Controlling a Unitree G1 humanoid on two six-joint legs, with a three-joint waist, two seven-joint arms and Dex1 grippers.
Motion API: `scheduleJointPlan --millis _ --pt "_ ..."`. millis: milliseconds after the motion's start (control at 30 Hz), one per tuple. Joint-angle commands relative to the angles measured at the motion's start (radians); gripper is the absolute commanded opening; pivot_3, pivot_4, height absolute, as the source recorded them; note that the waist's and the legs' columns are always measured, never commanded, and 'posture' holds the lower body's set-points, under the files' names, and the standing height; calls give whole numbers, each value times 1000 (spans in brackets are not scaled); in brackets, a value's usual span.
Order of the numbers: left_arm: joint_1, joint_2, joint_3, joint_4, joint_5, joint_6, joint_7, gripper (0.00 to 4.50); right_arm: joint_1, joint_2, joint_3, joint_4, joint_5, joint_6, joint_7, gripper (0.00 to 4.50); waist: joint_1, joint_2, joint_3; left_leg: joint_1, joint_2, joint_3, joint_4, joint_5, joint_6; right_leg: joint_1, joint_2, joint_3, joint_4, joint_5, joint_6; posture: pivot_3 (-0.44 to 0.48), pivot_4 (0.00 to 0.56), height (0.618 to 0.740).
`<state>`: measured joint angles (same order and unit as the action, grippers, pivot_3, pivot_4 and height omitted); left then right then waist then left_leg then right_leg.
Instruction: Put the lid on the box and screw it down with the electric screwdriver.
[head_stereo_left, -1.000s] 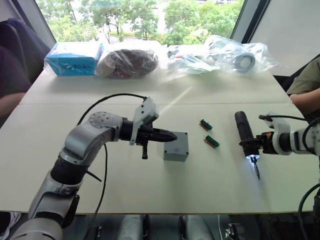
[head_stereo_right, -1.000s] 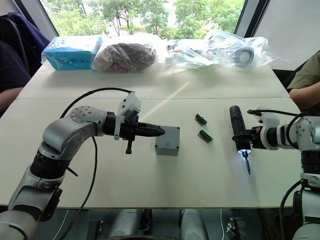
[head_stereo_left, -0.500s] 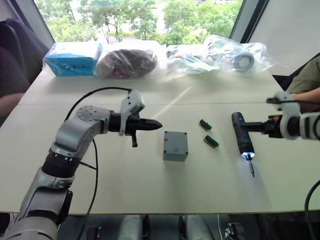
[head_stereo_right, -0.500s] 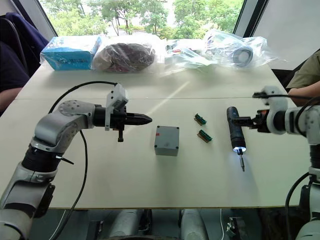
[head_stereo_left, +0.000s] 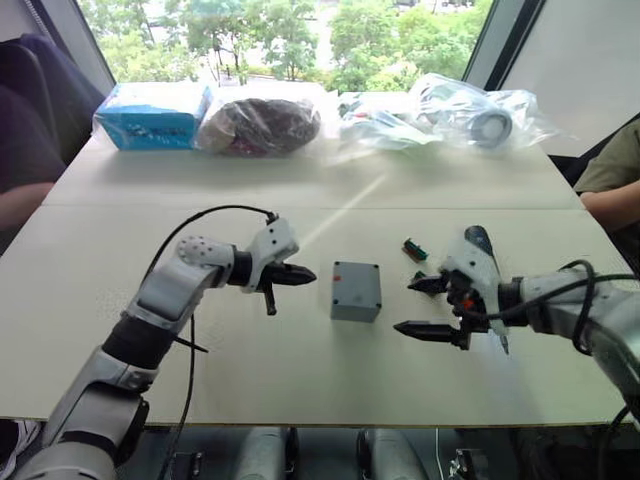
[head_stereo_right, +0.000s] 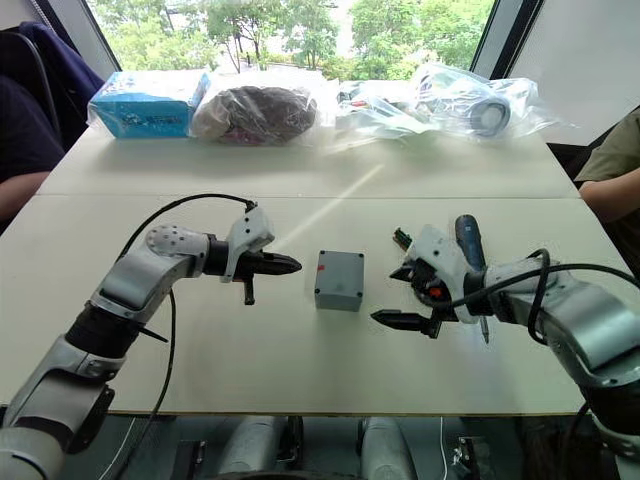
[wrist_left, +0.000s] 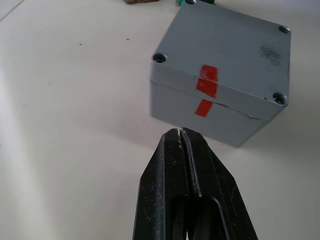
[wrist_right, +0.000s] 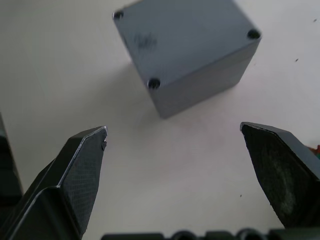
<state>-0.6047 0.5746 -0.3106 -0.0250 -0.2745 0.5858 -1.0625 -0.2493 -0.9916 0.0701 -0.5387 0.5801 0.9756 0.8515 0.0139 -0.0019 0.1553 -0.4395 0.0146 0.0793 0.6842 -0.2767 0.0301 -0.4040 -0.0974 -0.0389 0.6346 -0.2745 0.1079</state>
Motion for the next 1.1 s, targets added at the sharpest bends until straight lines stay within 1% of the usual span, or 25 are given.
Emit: scheduleJointPlan --millis 33,67,167,300,400,533,633,700,800,867,967,1033,1100 --pt "-6 -11 -26 -39 24 -18 -2 0 4 45 20 -6 -34 -52 -23 4429 -1 0 0 0 0 0 0 0 -1 0 0 0 0 0 0 0 150 740" --pt "-7 -21 -37 -32 36 -27 5 0 5 65 36 4 -42 -56 -33 4429 -1 0 0 0 0 0 0 1 -1 0 0 0 0 0 0 0 150 740" --pt "-10 -68 -44 -41 18 -9 10 0 2 116 68 9 -52 -54 -55 4429 0 0 0 0 0 0 0 2 -3 0 0 0 1 0 0 0 150 740" --pt "-40 -102 -74 12 77 -45 29 0 -35 174 77 -18 -23 -10 -73 4429 1 0 0 0 0 0 0 1 -3 0 0 0 1 0 0 0 150 740" --pt "-71 -135 -75 65 92 -62 33 0 -47 208 71 -50 30 43 -74 4429 1 0 0 0 0 0 0 1 -2 0 0 0 1 0 0 0 150 740" --pt "-96 -147 -79 124 128 -107 29 0 -57 242 55 -89 83 109 -87 4429 -1 0 0 0 0 0 0 1 -2 0 0 0 1 0 0 0 150 740" --pt "-107 -145 -62 151 147 -121 41 0 -54 231 46 -113 92 132 -97 4429 0 0 0 0 0 0 0 0 -1 0 0 0 1 0 0 0 150 740" --pt "-103 -131 -45 144 145 -122 33 0 -45 201 30 -123 83 130 -101 4429 0 0 0 0 0 0 0 0 0 0 0 0 1 0 0 0 150 740" --pt "-55 -95 -5 88 92 -84 -6 0 -4 139 -29 -98 49 79 -87 4429 -2 0 0 0 0 0 0 0 0 0 0 0 1 0 0 0 150 740" --pt "-24 -62 -13 73 107 -87 -11 0 16 107 -47 -81 43 50 -64 4429 -2 0 0 0 0 0 0 0 0 0 0 0 1 0 0 0 150 740" --pt "9 -30 -12 58 124 -90 1 0 -12 69 -7 2 -59 -14 -92 4429 -2 0 0 1 0 0 0 0 0 0 0 0 2 0 0 0 150 740" --pt "21 -23 -8 53 121 -80 6 0 -35 71 15 51 -94 -50 -90 4429 0 0 0 1 0 0 0 0 0 0 0 0 2 0 0 0 150 740" --pt "40 -12 -14 35 109 -73 -16 0 -58 88 34 83 -107 -80 -72 4429 1 0 0 1 0 0 0 0 0 0 0 0 3 0 0 0 150 740"
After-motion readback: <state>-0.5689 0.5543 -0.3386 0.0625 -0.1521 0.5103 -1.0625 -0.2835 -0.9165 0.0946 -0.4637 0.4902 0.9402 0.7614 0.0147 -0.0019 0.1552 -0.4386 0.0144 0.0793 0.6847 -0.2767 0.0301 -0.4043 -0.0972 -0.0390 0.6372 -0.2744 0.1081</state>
